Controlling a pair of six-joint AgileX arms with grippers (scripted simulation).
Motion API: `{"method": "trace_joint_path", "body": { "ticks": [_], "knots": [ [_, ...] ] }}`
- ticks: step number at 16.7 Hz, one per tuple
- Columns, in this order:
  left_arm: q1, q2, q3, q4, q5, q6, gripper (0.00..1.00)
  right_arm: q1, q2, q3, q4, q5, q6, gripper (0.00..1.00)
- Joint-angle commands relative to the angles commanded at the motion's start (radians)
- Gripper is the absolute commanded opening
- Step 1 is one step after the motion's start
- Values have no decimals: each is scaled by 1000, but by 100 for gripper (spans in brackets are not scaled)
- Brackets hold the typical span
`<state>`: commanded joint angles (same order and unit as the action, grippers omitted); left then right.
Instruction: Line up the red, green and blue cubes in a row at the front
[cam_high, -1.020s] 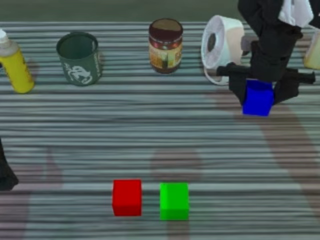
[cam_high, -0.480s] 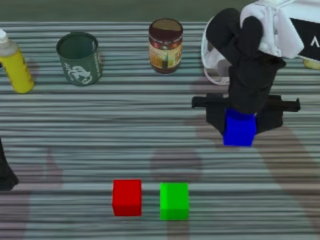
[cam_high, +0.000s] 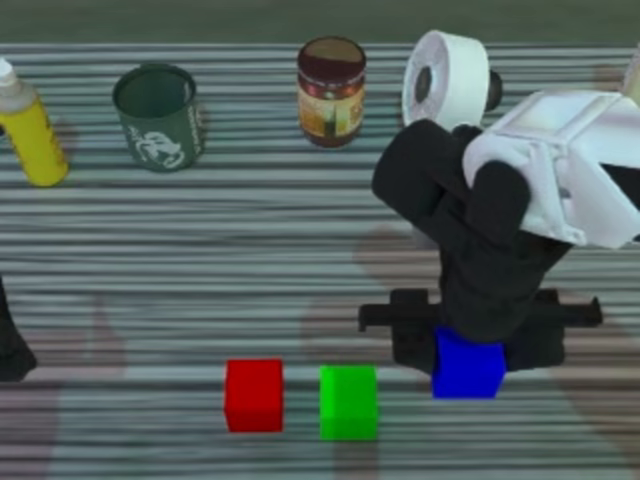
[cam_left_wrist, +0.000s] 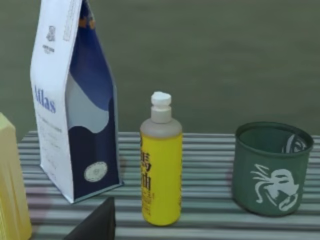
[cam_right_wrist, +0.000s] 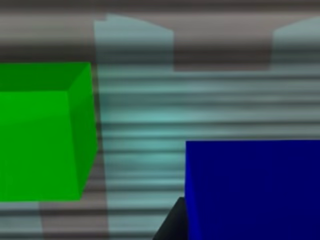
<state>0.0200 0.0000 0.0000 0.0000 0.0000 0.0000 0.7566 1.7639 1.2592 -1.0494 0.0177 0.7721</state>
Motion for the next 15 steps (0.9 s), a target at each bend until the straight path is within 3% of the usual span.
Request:
{"method": "trace_joint_path", "body": {
  "ticks": [6, 15],
  "knots": [
    [0, 0, 0, 0, 0, 0, 100, -4, 10, -10, 15, -1, -1, 0],
    [0, 0, 0, 0, 0, 0, 100, 0, 109, -162, 271, 0, 1, 0]
  ]
}}
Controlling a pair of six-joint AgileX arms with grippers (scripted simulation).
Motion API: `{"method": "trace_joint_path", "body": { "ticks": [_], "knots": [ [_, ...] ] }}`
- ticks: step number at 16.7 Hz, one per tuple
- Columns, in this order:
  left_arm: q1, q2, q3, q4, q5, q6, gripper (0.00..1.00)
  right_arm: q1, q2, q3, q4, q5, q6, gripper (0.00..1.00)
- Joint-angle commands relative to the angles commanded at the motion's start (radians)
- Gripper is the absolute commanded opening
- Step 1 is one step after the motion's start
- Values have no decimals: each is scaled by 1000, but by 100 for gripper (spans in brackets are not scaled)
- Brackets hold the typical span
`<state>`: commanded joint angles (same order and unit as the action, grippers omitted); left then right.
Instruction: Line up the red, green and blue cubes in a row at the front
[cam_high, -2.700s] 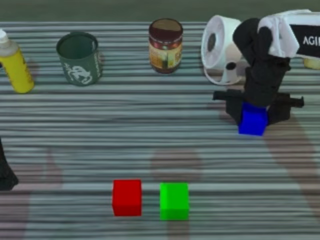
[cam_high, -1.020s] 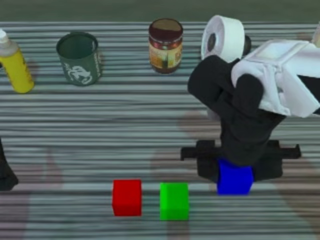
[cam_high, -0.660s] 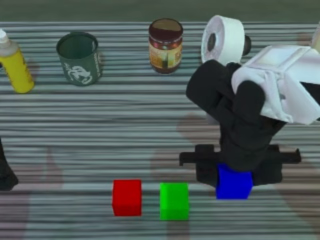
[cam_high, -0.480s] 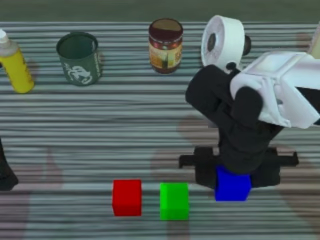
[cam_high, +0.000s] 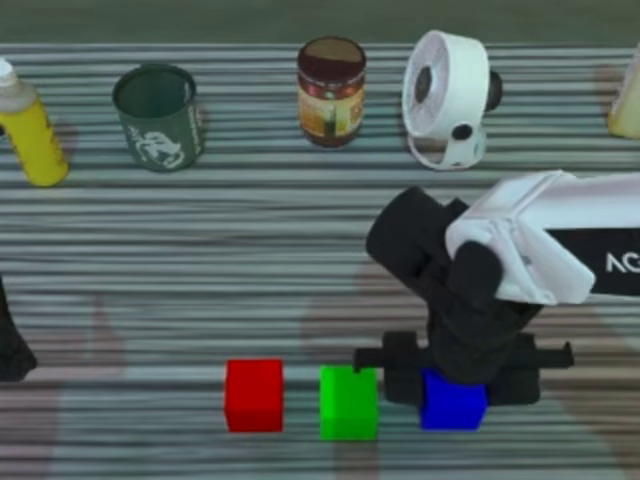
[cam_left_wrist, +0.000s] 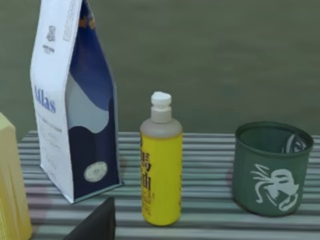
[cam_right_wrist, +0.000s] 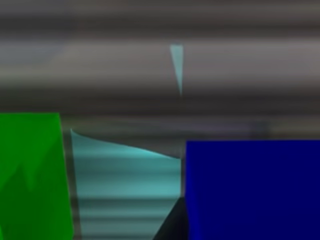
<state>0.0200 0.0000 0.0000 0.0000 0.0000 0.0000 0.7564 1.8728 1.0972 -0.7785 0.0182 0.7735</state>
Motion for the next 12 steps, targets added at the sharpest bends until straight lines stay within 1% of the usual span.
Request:
{"method": "trace_joint_path", "body": {
  "ticks": [3, 12],
  "knots": [
    [0, 0, 0, 0, 0, 0, 100, 0, 0, 0, 0, 0, 0, 0],
    [0, 0, 0, 0, 0, 0, 100, 0, 0, 0, 0, 0, 0, 68]
  ]
}}
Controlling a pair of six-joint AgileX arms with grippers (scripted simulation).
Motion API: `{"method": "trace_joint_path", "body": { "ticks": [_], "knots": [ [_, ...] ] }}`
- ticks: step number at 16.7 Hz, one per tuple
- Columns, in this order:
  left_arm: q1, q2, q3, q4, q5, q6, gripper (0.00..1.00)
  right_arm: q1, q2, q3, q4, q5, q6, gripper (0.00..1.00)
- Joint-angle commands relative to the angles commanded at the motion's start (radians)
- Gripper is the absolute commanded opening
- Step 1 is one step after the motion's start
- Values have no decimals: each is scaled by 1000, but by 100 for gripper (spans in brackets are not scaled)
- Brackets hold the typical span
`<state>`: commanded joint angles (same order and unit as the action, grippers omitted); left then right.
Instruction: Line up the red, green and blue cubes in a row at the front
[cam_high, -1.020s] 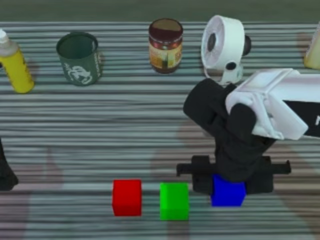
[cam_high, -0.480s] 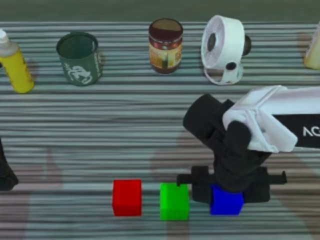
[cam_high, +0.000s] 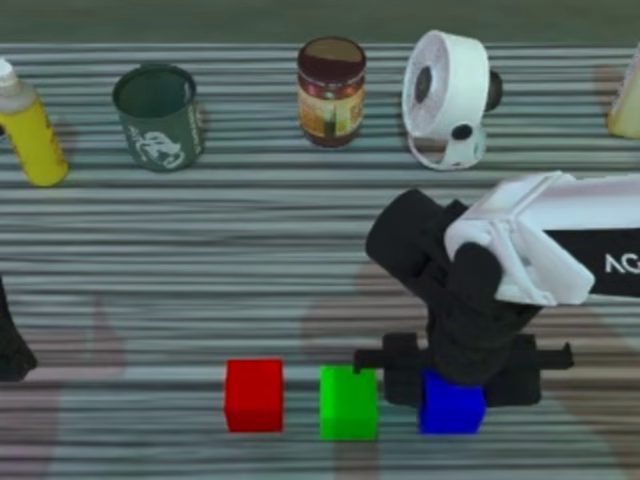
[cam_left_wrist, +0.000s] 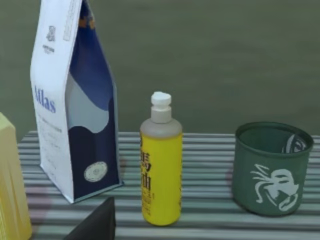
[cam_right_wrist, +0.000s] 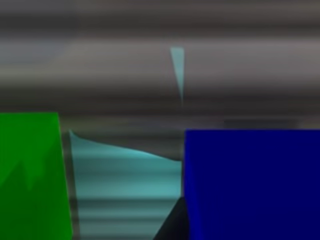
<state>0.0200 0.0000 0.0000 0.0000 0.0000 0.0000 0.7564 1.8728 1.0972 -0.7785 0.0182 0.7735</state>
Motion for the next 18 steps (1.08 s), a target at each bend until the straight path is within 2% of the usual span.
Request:
{"method": "trace_joint_path", "body": {
  "ticks": [4, 5, 14, 18],
  "knots": [
    [0, 0, 0, 0, 0, 0, 100, 0, 0, 0, 0, 0, 0, 98],
    [0, 0, 0, 0, 0, 0, 100, 0, 0, 0, 0, 0, 0, 100],
    [0, 0, 0, 0, 0, 0, 100, 0, -2, 3, -4, 0, 0, 100],
    [0, 0, 0, 0, 0, 0, 100, 10, -43, 75, -121, 1, -1, 100]
  ]
}}
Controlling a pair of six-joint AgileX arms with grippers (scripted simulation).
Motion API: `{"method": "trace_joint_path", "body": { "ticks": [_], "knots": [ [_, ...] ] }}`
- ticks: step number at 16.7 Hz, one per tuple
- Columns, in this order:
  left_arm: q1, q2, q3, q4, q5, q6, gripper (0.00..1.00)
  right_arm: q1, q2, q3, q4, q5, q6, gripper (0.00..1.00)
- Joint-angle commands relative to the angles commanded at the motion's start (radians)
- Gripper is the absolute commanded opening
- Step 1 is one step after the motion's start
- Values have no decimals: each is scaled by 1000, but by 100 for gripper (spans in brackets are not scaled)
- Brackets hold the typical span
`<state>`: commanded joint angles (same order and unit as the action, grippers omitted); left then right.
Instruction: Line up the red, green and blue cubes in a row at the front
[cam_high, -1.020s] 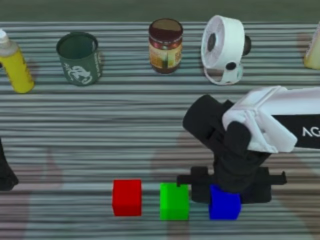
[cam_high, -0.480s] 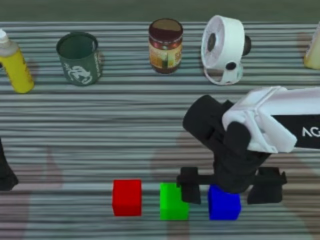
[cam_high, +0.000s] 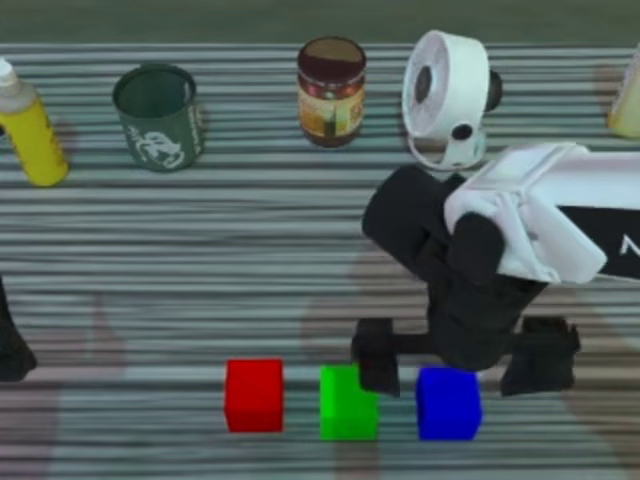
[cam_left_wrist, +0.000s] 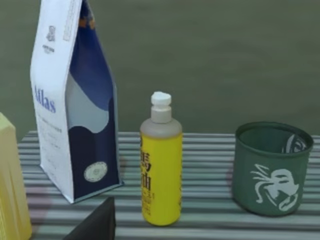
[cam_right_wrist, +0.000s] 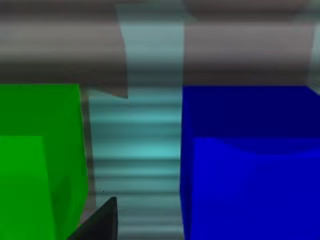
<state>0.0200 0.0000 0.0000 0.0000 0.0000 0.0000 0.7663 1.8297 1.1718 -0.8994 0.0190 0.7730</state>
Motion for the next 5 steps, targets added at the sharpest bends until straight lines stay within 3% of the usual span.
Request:
{"method": "trace_joint_path", "body": {
  "ticks": [5],
  "knots": [
    [0, 0, 0, 0, 0, 0, 100, 1, -66, 87, -149, -1, 1, 100]
  ]
}}
